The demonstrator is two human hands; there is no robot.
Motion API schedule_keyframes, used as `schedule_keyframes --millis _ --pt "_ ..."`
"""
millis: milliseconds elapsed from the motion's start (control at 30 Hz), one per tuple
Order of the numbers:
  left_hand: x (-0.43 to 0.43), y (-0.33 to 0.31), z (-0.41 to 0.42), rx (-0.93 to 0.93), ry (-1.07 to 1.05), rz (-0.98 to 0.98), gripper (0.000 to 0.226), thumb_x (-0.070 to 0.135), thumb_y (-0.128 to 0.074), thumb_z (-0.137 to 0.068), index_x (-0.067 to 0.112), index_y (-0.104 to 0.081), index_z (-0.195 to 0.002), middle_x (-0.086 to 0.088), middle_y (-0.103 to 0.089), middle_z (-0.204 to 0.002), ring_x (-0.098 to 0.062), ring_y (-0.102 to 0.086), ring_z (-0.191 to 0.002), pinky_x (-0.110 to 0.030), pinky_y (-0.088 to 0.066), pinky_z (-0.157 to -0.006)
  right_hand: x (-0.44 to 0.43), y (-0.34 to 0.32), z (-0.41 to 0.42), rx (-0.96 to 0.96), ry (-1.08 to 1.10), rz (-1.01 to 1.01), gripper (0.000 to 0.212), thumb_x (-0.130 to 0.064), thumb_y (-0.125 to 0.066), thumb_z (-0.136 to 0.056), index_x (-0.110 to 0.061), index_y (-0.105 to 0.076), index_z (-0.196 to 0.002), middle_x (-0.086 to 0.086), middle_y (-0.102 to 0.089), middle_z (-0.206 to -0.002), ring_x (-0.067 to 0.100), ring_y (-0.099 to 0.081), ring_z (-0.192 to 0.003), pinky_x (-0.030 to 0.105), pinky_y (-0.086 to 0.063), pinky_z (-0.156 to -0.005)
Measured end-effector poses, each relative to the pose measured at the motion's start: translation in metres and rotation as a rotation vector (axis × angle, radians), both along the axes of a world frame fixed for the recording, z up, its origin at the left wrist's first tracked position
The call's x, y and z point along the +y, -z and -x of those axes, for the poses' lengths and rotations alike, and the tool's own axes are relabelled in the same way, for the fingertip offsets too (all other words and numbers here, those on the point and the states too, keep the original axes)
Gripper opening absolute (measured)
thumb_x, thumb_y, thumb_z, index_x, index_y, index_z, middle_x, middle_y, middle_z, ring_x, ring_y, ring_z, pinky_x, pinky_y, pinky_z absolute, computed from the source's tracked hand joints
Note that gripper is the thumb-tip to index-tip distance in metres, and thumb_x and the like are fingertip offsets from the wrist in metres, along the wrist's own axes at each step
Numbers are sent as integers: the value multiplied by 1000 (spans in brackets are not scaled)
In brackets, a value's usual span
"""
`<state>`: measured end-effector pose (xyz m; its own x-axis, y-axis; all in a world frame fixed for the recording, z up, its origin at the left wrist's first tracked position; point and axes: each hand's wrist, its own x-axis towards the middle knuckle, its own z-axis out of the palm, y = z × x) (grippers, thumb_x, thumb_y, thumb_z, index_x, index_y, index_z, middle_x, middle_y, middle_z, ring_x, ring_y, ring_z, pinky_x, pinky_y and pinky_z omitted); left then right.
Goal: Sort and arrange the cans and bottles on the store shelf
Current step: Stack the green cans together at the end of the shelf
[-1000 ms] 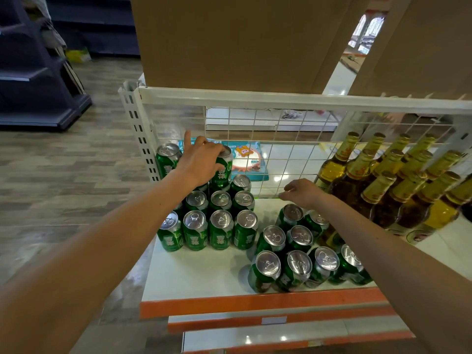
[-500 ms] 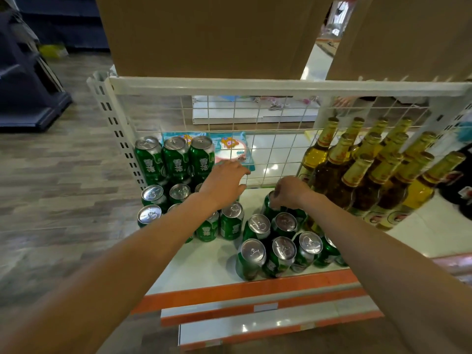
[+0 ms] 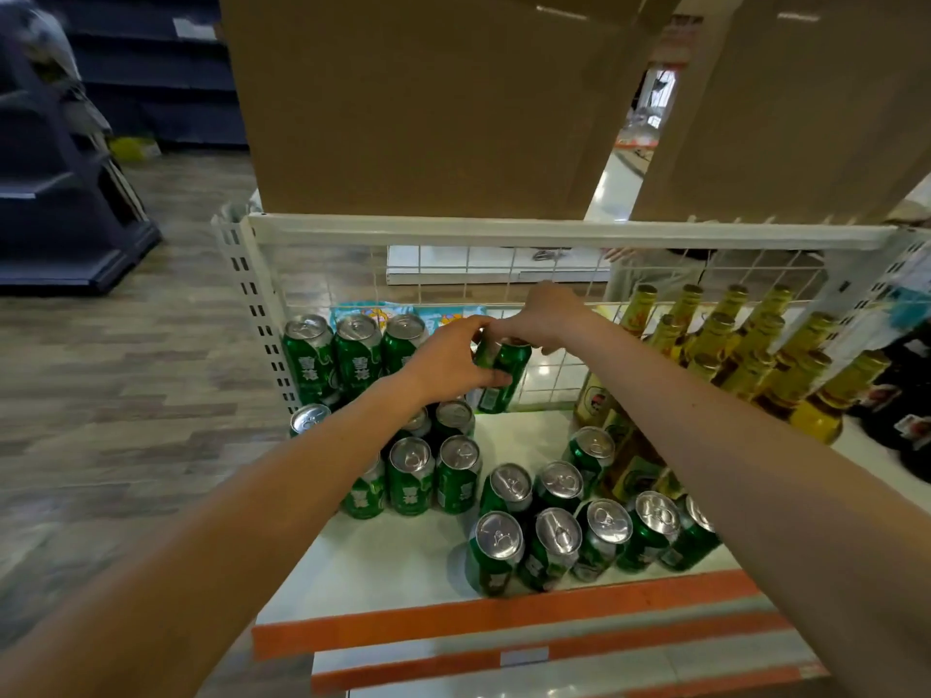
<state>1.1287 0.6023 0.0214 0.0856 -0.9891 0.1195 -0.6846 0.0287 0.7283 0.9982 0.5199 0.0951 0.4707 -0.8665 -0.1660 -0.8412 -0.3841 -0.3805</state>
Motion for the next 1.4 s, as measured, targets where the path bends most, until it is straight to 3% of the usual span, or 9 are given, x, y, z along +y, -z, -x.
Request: schedule_keyframes --millis 167,333,467,700,833,933,1033,1200,1400 --pt "-5 -6 -7 -41 -16 -22 62 39 -83 -74 21 -54 -126 3 -59 -117 -14 -53 -100 -26 -40 -79 1 -4 -15 -7 -4 -5 42 -43 -81 -65 -7 -63 -75 3 -64 -72 20 -69 -68 30 -57 -63" --pt "-7 -21 -27 -101 81 -145 85 31 -85 -74 23 -40 -146 5 -56 -129 -14 -54 -112 -24 -41 -90 -7 -11 -15 2 -191 -41 47 -43 -78 -74 0 -73 -93 7 -64 -74 20 -63 -69 31 -50 -61" --pt "-8 -31 -36 -135 136 -172 92 25 -85 -74 23 -33 -150 2 -54 -134 -14 -51 -115 -26 -40 -96 -10 -15 -16 -91 -294 -78 50 -31 -81 -74 -14 -60 -116 3 -67 -103 21 -66 -91 41 -58 -82" --pt "-16 -37 -40 -116 69 -133 93 32 -85 -73 26 -33 -150 9 -51 -131 -13 -49 -116 -25 -40 -94 -19 -11 -11 -260 -321 -90 49 -14 -81 -77 -17 -58 -120 3 -62 -118 21 -62 -107 42 -53 -96" --pt "-24 -36 -42 -312 -13 -122 88 45 -84 -69 26 -42 -144 2 -57 -135 -21 -55 -119 -38 -48 -99 -32 0 7 -157 -264 -19 47 -20 -73 -87 -13 -56 -130 7 -59 -129 21 -57 -115 39 -48 -102" --pt "-29 -31 -41 -366 -87 -120 79 49 -82 -70 26 -47 -137 0 -59 -133 -23 -55 -117 -35 -47 -93 -39 19 26 -68 -199 -53 47 -26 -71 -89 -13 -56 -131 8 -58 -129 23 -57 -115 37 -48 -99" --pt "-32 -25 -38 -509 -145 -95 62 51 -79 -73 18 -58 -122 -4 -62 -118 -25 -57 -106 -32 -40 -81 -41 38 42 -20 -155 -87 49 -32 -70 -90 -16 -55 -133 8 -56 -134 23 -56 -118 33 -46 -97" --pt "-40 -13 -33 -708 -208 -107 52 54 -77 -72 10 -66 -99 -10 -60 -103 -26 -54 -92 -37 -45 -84 -42 58 60 24 -137 -128 51 -37 -68 -91 -16 -54 -135 7 -55 -135 24 -54 -119 30 -44 -93" --pt "-41 0 -32 -663 -252 -81 61 49 -80 -70 15 -55 -114 -11 -56 -114 -32 -53 -105 -42 -47 -88 -40 70 63 32 -125 -155 51 -37 -67 -91 -18 -53 -136 6 -55 -137 24 -54 -121 34 -45 -99"
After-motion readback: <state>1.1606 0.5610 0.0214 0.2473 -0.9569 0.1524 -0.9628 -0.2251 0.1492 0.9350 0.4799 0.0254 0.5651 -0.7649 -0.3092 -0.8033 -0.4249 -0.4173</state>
